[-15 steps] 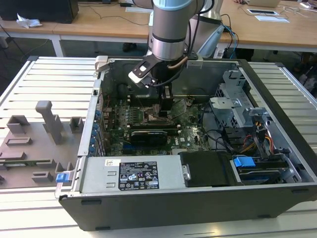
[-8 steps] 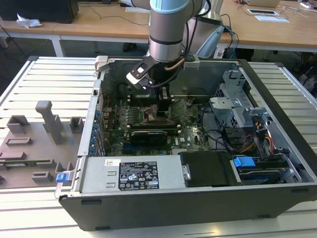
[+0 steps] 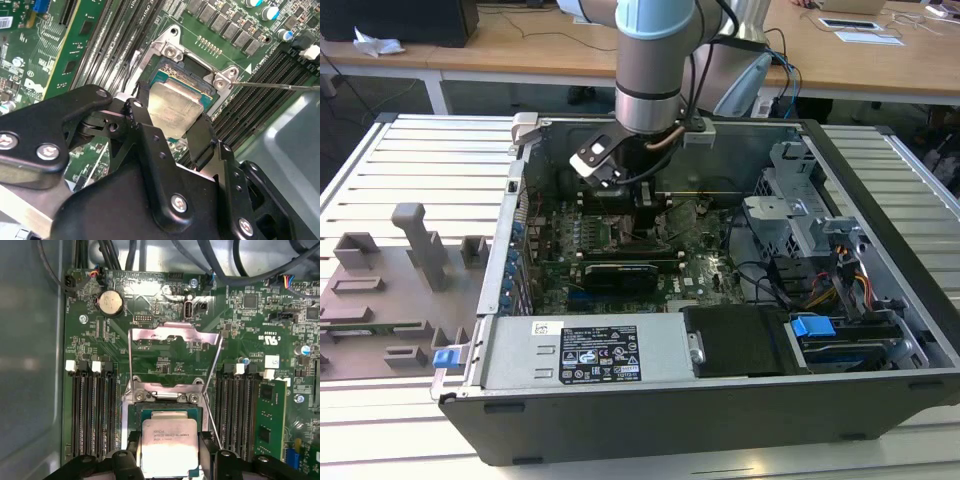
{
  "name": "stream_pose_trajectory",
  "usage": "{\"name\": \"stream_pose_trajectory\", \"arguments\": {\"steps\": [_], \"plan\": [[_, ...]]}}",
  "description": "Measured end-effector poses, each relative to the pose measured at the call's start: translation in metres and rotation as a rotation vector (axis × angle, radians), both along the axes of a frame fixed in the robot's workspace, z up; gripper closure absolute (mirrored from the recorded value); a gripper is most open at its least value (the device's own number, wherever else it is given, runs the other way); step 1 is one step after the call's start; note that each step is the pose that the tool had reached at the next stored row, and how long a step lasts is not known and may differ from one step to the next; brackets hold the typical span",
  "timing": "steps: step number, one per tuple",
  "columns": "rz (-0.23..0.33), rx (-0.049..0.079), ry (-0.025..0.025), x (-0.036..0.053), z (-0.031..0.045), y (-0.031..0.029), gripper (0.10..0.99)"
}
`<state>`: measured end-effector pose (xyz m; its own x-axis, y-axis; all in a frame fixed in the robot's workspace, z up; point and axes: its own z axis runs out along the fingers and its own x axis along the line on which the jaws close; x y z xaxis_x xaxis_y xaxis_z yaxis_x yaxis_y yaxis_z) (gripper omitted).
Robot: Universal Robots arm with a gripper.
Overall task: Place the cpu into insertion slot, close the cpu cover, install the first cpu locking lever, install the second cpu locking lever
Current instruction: 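Place the cpu into insertion slot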
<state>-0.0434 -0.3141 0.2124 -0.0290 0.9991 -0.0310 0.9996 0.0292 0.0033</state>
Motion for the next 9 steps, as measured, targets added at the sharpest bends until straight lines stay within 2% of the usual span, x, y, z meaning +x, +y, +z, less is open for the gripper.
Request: {"name": "stream_pose_trajectory", "arguments": {"steps": [9], "plan": [[-0.016,0.000,0.0001,-0.0012,-0.0098,0.0000,0.545]]}}
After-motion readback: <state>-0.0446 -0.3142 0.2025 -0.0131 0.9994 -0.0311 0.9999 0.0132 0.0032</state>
